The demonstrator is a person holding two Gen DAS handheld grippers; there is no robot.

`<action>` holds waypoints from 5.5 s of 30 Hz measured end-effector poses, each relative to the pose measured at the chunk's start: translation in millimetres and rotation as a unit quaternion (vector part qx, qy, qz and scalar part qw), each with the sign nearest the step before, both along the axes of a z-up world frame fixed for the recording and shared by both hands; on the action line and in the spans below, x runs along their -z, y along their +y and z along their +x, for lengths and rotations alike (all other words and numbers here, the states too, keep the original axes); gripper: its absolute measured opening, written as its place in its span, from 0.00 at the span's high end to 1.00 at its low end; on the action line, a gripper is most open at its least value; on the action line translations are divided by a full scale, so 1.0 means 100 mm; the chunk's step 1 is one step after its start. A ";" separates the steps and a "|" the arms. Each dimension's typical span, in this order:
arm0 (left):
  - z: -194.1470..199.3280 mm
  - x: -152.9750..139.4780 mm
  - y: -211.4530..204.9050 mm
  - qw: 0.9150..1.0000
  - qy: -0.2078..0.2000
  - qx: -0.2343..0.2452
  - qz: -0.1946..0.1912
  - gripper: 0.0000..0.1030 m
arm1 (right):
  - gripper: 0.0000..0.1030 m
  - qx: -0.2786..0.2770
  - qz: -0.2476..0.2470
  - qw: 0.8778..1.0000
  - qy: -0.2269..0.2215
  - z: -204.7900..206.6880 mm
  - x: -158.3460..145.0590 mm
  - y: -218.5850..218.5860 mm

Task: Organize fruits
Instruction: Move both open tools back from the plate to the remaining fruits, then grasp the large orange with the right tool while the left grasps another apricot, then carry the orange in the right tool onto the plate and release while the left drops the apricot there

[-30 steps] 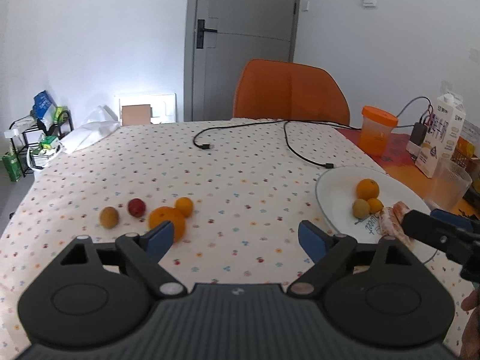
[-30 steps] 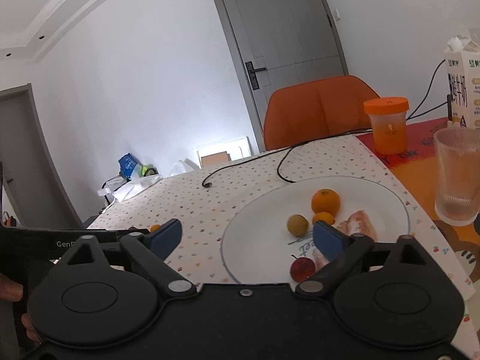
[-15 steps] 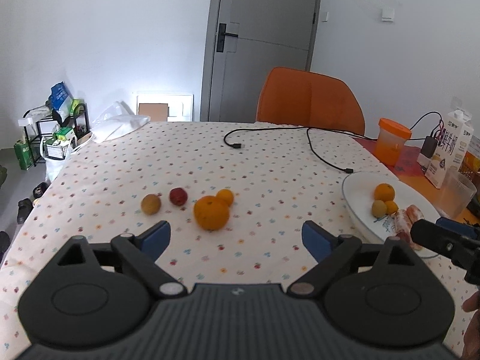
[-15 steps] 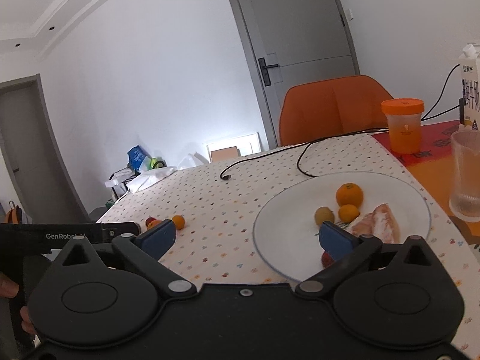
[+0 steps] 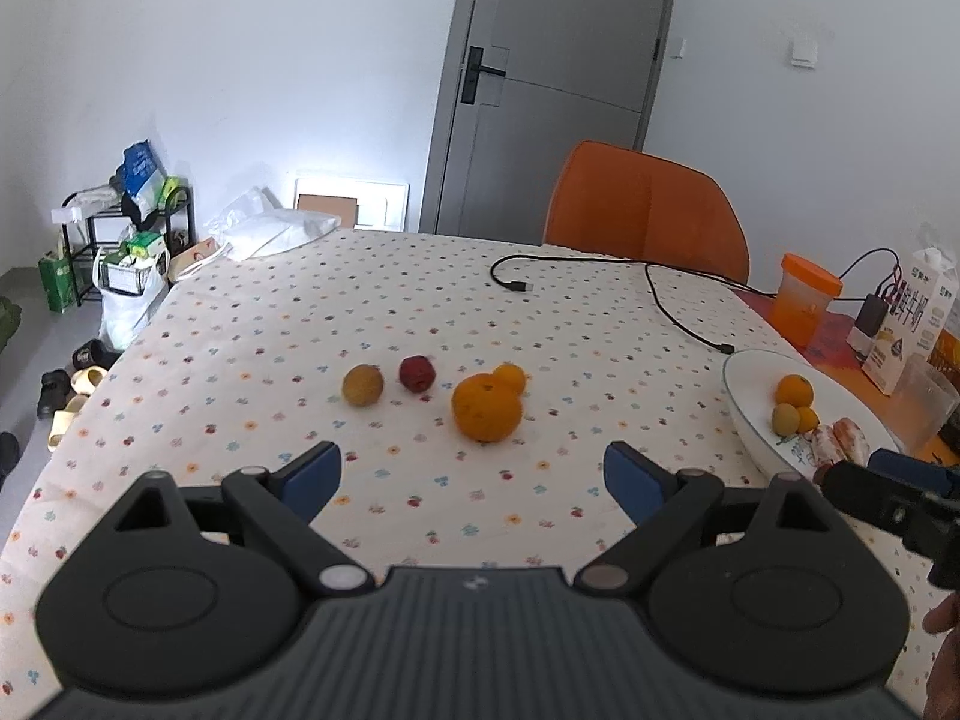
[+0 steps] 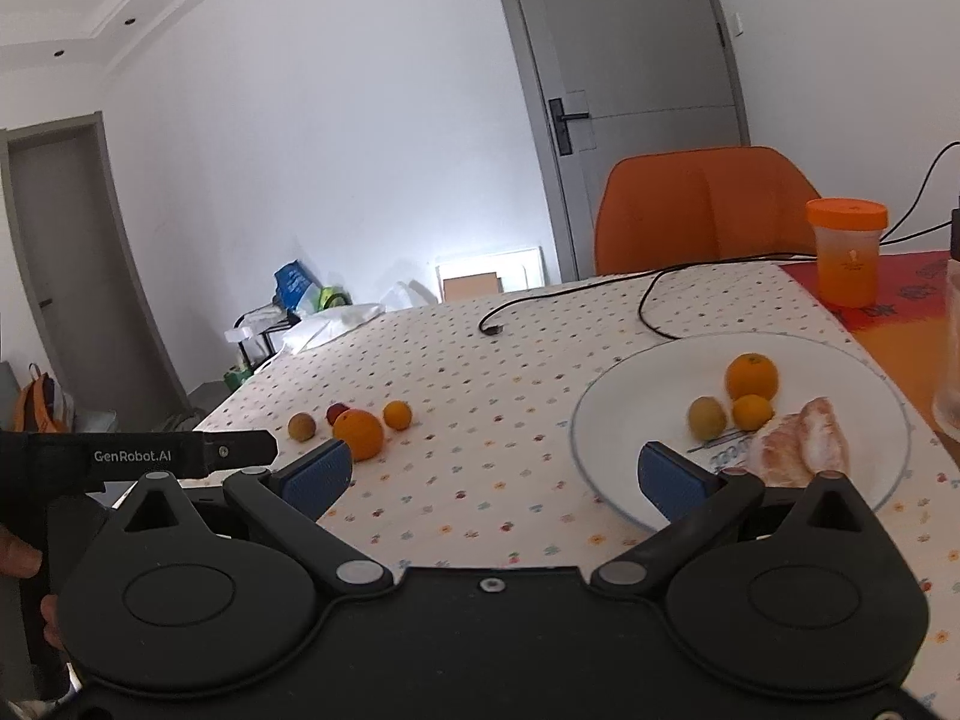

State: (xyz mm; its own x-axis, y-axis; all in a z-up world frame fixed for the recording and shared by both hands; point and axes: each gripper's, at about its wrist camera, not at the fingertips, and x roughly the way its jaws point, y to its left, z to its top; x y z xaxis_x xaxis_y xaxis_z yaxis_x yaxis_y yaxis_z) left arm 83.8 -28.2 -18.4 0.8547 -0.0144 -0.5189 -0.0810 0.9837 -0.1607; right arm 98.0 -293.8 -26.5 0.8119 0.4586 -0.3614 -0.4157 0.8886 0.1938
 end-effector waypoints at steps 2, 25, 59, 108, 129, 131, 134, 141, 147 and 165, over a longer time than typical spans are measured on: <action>0.00 0.03 0.05 1.000 0.002 -0.003 -0.003 0.10 | 0.00 -0.003 -0.003 1.000 0.003 0.00 0.02 0.06; 0.20 0.18 0.44 0.999 0.011 -0.027 -0.020 0.15 | 0.00 -0.050 -0.013 0.998 0.039 0.30 0.18 0.54; 0.88 0.29 0.82 0.998 0.058 -0.020 -0.034 0.59 | 0.40 -0.125 -0.021 0.986 0.104 1.10 0.28 1.29; 0.72 -0.01 0.11 0.999 0.024 0.034 0.000 0.78 | 0.63 -0.076 0.005 0.995 0.068 0.84 -0.01 0.57; 0.75 -0.05 -0.49 0.996 0.017 0.087 0.006 0.78 | 0.63 -0.008 0.018 0.998 0.060 0.70 0.00 -0.14; 0.76 -0.03 -0.55 0.996 0.018 0.092 0.008 0.78 | 0.63 -0.001 0.020 0.998 0.060 0.71 0.01 -0.20; 0.78 -0.01 -0.61 0.995 0.021 0.099 0.009 0.78 | 0.63 0.009 0.023 0.998 0.062 0.72 0.04 -0.29; 0.85 0.04 -0.70 0.994 0.028 0.107 0.008 0.78 | 0.63 0.026 0.022 0.997 0.072 0.76 0.12 -0.39; 0.89 0.04 -0.81 0.992 0.028 0.121 0.011 0.78 | 0.46 0.039 0.027 0.997 0.065 0.73 0.11 -0.47; 0.91 -0.05 -1.38 0.981 0.014 0.191 0.028 0.78 | 0.40 0.080 0.039 0.995 0.054 0.55 0.13 -0.83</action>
State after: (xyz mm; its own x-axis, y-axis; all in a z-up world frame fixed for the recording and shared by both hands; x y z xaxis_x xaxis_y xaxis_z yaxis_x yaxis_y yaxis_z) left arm 175.2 -166.0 -13.6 0.7779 -0.3012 -0.5515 0.2907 0.9506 -0.1092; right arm 152.7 -377.2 -39.6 0.8353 0.3563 -0.4187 -0.2425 0.9223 0.3011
